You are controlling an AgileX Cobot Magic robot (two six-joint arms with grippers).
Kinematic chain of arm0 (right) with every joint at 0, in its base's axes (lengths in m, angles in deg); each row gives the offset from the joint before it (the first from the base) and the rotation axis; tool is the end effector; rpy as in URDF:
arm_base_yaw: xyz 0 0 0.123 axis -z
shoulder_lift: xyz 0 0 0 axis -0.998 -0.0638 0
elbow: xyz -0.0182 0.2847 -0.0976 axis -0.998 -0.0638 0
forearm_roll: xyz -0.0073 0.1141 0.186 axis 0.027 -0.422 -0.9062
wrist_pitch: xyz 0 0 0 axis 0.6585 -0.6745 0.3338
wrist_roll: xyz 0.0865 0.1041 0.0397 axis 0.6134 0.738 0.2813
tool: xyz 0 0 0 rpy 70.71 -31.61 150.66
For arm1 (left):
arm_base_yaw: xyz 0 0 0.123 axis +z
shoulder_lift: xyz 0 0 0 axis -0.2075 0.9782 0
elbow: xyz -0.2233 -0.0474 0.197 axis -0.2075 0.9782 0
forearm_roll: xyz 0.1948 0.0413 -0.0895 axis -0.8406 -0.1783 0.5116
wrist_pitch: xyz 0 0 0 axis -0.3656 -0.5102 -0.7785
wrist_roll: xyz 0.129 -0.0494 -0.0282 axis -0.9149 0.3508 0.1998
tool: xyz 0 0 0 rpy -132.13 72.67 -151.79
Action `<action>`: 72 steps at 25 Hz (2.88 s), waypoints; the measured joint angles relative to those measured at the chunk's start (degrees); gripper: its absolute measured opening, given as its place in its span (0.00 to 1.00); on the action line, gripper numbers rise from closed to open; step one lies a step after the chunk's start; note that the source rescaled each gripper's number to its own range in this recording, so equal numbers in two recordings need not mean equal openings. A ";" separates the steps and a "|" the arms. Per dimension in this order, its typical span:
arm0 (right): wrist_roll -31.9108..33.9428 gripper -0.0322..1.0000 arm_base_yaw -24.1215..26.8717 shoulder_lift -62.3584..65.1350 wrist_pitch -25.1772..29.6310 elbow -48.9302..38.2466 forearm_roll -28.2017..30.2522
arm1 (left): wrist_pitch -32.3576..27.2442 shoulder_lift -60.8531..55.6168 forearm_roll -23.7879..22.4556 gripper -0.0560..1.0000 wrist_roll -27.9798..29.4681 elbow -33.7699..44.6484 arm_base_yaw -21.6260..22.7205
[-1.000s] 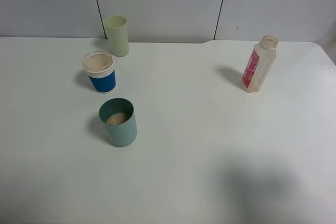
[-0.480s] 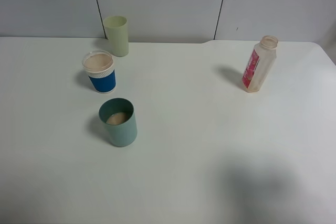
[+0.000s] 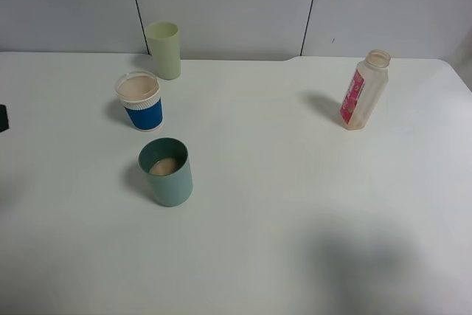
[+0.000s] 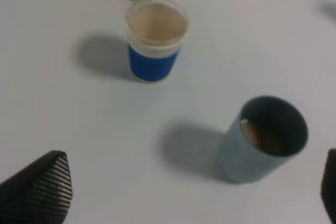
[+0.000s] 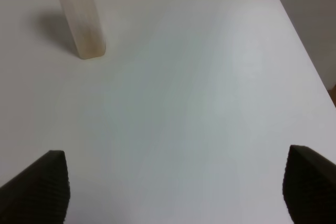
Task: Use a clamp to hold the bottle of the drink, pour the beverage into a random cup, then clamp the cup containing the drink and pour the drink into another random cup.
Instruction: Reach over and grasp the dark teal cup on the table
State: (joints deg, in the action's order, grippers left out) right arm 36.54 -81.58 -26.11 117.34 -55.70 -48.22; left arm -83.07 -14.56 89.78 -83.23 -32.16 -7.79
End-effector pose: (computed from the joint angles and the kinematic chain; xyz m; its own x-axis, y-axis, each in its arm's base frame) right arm -0.0070 -0.0078 0.2357 -0.4633 0.0053 -0.8862 0.1199 0.9912 -0.0567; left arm 0.0523 -0.0397 0.2762 -0.4726 -0.0329 -0.8806 0.2011 0.9689 -0.1442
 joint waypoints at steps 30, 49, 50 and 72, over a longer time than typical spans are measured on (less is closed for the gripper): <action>0.00 0.68 0.00 0.00 0.00 0.00 0.00 | 42.22 23.41 -11.87 0.85 13.90 17.07 -30.25; 0.00 0.68 0.00 0.00 0.00 0.00 0.00 | 71.32 45.42 -26.42 0.85 27.71 23.92 -33.99; 0.00 0.68 0.00 0.00 0.00 0.00 0.00 | 71.32 45.42 -26.42 0.85 27.71 23.92 -33.99; 0.00 0.68 0.00 0.00 0.00 0.00 0.00 | 79.94 46.94 -36.26 0.85 26.42 29.98 -33.99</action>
State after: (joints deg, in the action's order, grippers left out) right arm 36.54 -81.58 -26.11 117.34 -55.70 -48.22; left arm -3.13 32.39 53.52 -56.81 -2.18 -41.78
